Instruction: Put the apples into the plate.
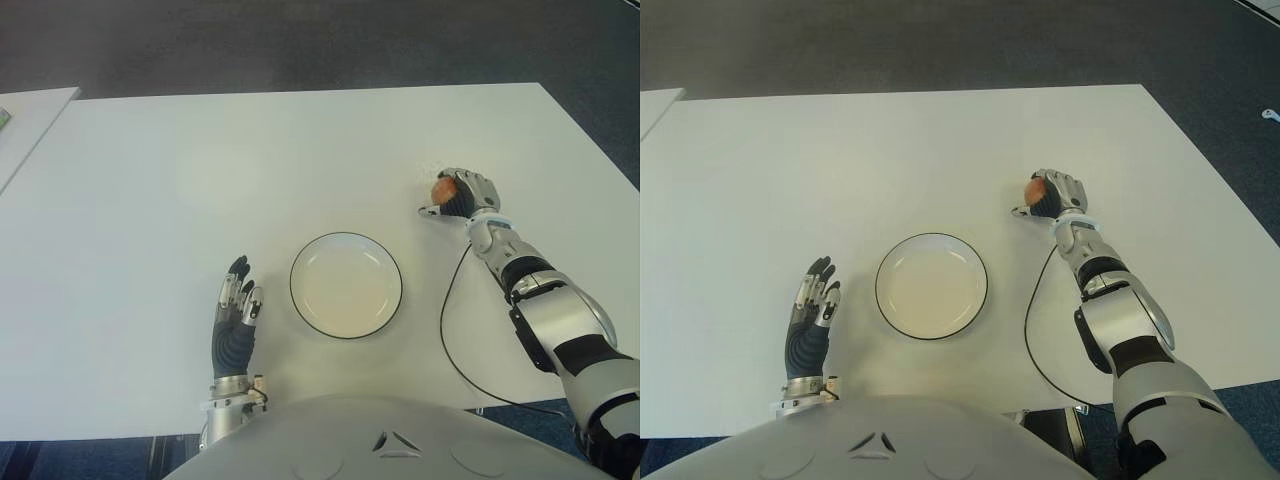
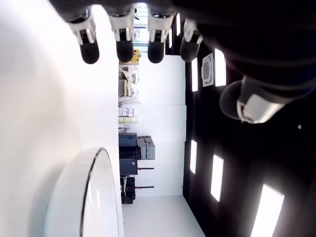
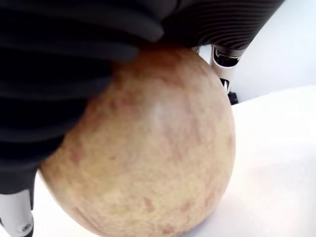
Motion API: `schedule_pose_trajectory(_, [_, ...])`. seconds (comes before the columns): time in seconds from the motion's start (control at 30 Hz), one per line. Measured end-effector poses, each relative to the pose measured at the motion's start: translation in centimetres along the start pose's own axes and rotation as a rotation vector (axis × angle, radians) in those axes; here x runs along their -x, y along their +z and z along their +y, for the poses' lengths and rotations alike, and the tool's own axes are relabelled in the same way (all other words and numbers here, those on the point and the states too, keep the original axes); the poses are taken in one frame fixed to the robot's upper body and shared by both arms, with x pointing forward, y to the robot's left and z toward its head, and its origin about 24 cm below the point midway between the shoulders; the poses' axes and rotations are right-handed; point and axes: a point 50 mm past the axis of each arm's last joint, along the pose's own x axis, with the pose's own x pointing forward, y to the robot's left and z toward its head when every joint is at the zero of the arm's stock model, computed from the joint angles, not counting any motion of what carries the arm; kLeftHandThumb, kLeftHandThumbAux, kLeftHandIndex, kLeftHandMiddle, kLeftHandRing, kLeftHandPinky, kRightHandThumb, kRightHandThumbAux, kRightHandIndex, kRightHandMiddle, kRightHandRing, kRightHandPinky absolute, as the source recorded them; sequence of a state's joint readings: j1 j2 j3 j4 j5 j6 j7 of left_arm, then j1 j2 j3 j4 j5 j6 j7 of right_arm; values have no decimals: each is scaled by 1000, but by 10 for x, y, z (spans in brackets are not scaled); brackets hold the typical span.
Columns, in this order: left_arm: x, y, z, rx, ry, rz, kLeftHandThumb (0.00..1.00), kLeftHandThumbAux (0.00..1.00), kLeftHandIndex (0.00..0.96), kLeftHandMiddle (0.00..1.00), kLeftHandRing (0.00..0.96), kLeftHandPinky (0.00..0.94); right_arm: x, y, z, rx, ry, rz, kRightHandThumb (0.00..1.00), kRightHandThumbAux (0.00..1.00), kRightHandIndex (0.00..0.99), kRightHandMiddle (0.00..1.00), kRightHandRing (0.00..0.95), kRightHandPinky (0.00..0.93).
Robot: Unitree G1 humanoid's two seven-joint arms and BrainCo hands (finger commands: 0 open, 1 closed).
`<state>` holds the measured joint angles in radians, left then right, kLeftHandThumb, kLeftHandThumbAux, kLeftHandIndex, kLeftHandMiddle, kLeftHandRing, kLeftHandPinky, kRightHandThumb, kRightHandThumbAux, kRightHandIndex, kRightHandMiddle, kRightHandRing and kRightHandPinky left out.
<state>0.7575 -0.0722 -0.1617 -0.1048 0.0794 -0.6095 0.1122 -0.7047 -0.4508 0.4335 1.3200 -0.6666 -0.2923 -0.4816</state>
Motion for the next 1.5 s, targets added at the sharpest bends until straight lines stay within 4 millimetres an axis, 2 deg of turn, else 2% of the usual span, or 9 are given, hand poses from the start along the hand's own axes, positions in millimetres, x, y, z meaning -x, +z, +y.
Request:
schedule_pose_trajectory(0.07, [0,1,-1,2,-1,1,41,440,0,0,0,0,0,0,0,6,-7,-2,825,677,424,447,455,453])
schedule_pose_trajectory(0.13, [0,1,-1,4,-1,2,43,441,0,0,0,0,1,0,0,12,-14,-4,897,666,423,456,472,476])
schedule_pose_trajectory(0.23, [0,1,-2,6,-2,2,45,442,0,0,0,0,1,0,0,14,-18,-4,933,661,421,462,485,485])
schedule_pose_trajectory(0.63, [0,4,-1,6,5,2,49,445,0,0,0,0,0,-1,0,4,-20,11,950,662,382,489,516,624])
schedule_pose_trajectory(1.03, [0,6,0,6,17,3,53,452,0,0,0,0,-1,1,1,-9,-17,35,952,662,376,501,522,554])
schedule_pose_trajectory(1.17, [0,6,0,6,18,6,54,452,0,0,0,0,-1,1,1,-8,-16,40,952,661,377,505,522,492])
schedule_pose_trajectory(1.5, [0,5,0,5,19,11,56,453,0,0,0,0,-2,2,1,-10,-12,44,952,661,376,504,525,592])
